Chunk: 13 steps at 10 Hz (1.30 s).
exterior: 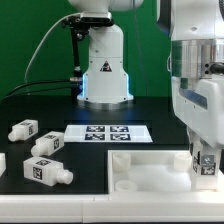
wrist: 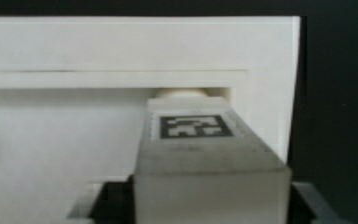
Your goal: Assemble square table
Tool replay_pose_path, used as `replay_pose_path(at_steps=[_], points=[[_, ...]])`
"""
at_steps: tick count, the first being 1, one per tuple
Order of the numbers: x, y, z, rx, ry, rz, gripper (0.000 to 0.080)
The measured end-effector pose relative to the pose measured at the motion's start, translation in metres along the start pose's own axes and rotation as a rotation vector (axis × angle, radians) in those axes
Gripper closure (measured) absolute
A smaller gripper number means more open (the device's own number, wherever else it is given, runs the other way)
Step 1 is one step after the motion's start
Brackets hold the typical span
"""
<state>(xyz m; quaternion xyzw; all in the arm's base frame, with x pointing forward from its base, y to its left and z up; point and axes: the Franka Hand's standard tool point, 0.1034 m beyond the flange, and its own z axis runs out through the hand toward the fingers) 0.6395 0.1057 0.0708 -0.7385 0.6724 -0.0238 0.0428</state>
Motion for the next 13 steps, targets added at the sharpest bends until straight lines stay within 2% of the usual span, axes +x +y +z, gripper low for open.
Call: replay_pose_path(at_steps=[1, 2, 3, 4, 5, 7, 8, 9, 10, 11, 12, 13], points=[[-0.003, 0.0, 0.0, 0.0, 0.002, -0.203, 0.0357], [-0.009, 0.001, -0.002, 0.013, -0.002, -0.39, 0.023], [-0.014, 0.004, -0.002, 0.013, -0.009, -0.542, 0.023], [-0.015, 0.003, -0.003, 0.015, -0.009, -0.598, 0.0167], [-0.013, 0.004, -0.002, 0.013, -0.008, -0.629, 0.0154], [-0.012, 0.003, -0.002, 0.011, 0.006, -0.849, 0.0151], [-0.011, -0.002, -0.004, 0.021, 0.041, -1.102, 0.015], [-0.014, -0.005, -0.005, 0.031, 0.054, -1.224, 0.015], [-0.013, -0.005, -0.005, 0.031, 0.054, -1.207, 0.015], [-0.013, -0.005, -0.004, 0.03, 0.054, -1.174, 0.0268], [-0.013, -0.005, -0.004, 0.031, 0.052, -1.138, 0.0268], [-0.011, -0.005, -0.003, 0.031, 0.052, -1.067, 0.0454]])
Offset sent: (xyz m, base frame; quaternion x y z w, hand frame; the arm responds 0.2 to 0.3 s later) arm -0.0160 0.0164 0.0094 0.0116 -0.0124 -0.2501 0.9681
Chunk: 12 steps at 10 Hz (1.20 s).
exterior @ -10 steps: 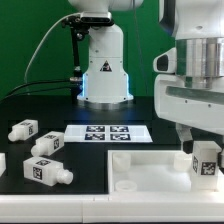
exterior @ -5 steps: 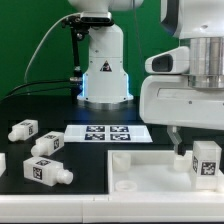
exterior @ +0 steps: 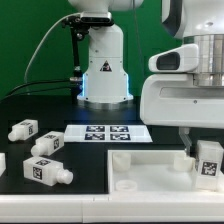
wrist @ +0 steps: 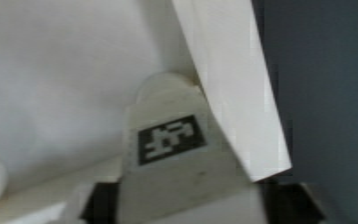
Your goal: Assemble square table
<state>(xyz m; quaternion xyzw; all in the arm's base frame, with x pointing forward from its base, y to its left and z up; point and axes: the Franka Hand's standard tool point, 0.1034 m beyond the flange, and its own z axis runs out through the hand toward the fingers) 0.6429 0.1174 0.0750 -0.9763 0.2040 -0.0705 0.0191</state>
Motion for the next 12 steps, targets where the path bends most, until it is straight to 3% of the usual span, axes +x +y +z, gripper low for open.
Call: replay_pose_path(at_steps=[1, 4, 6, 7, 9, 11, 12], points=[[0.0008, 0.0038, 0.0007, -0.006, -0.002, 0.085, 0.0509], [-0.0015, 0.0058, 0.001, -0.024, -0.003, 0.539, 0.0509], [-0.0035, 0.0032, 0.0018, 0.006, -0.039, 1.045, 0.0509], [-0.0023, 0.0043, 0.0022, 0.023, -0.06, 1.17, 0.0509], [-0.0029, 0.0032, 0.002, 0.019, -0.067, 1.276, 0.0509], [-0.0028, 0.0035, 0.0021, 0.02, -0.065, 1.215, 0.0509], [-0.0014, 0.0049, 0.0016, 0.025, -0.06, 1.052, 0.0336]])
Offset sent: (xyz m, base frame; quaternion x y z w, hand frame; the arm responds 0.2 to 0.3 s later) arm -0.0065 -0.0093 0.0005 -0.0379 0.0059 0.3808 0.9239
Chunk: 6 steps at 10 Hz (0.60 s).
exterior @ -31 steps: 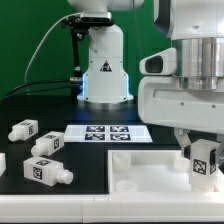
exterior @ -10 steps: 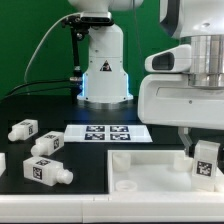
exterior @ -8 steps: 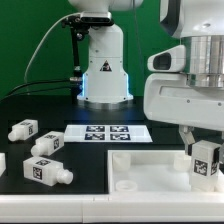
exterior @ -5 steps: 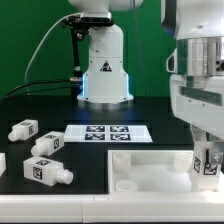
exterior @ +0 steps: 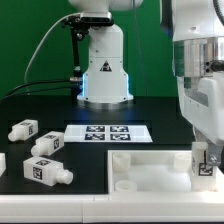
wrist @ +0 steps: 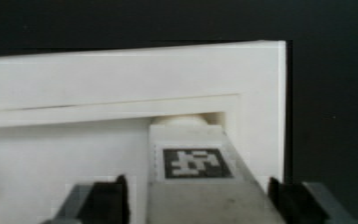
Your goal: Assemble square table
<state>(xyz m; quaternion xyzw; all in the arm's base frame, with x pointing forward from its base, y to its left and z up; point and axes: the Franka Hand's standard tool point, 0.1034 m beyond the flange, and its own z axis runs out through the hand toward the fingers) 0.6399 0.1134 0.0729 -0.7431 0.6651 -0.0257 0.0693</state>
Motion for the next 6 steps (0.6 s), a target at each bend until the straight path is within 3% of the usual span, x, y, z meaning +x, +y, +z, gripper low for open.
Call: replay_pose_path(at_steps=[1, 2, 3, 6], points=[[-0.0005, -0.0013, -0.0028, 0.002, 0.003, -0.246, 0.0336], [-0.0022, -0.0015, -0.004, 0.012, -0.004, -0.42, 0.0194], [-0.0054, 0.0013, -0.0032, 0.038, 0.014, -0.44, 0.0163], [-0.0028, 0.0033, -0.0018, 0.032, 0.021, -0.64, 0.0151]])
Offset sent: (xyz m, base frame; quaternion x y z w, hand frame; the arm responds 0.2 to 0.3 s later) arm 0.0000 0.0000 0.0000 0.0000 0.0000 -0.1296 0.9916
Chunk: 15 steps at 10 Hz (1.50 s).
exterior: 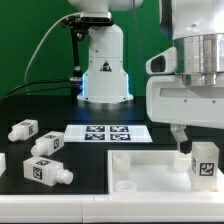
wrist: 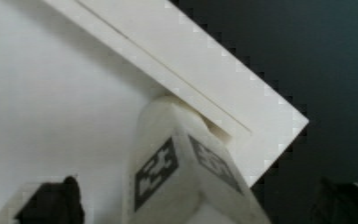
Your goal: Assemble square table
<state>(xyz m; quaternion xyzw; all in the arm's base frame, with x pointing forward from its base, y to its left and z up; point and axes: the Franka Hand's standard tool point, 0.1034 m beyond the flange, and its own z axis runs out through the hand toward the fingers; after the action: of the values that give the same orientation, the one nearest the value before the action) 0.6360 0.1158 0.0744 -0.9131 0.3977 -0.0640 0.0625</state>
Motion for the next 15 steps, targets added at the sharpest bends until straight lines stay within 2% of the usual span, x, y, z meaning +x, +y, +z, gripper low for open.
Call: replay_pose_path(at_steps=[1, 2, 3, 4, 6, 7, 8, 10, 12, 14, 15], points=[[0.0001, -0.0004, -0.0002, -0.004, 0.005, -0.091, 0.0151], [0.0003, -0.0024, -0.0008, -0.024, 0.02, -0.348, 0.0151], [0.0045, -0.0036, -0.0012, -0.027, 0.018, -0.498, 0.0151], [0.006, -0.0033, -0.0012, -0.025, 0.021, -0.48, 0.0151], [0.0056, -0.0032, -0.0008, -0.026, 0.021, -0.433, 0.0411], [0.0055, -0.0031, -0.0005, -0.025, 0.021, -0.389, 0.0411], [0.0068, -0.001, -0.0001, -0.028, 0.022, -0.33, 0.0512], [0.0067, 0.0004, -0.0001, -0.032, 0.02, -0.123, 0.0512], [0.0007, -0.0004, -0.0012, -0.071, -0.011, 0.304, 0.0512], [0.0051, -0.0008, 0.0003, -0.055, -0.061, 0.69, 0.0512], [0.0062, -0.0003, 0.0001, -0.056, -0.064, 0.793, 0.0512]])
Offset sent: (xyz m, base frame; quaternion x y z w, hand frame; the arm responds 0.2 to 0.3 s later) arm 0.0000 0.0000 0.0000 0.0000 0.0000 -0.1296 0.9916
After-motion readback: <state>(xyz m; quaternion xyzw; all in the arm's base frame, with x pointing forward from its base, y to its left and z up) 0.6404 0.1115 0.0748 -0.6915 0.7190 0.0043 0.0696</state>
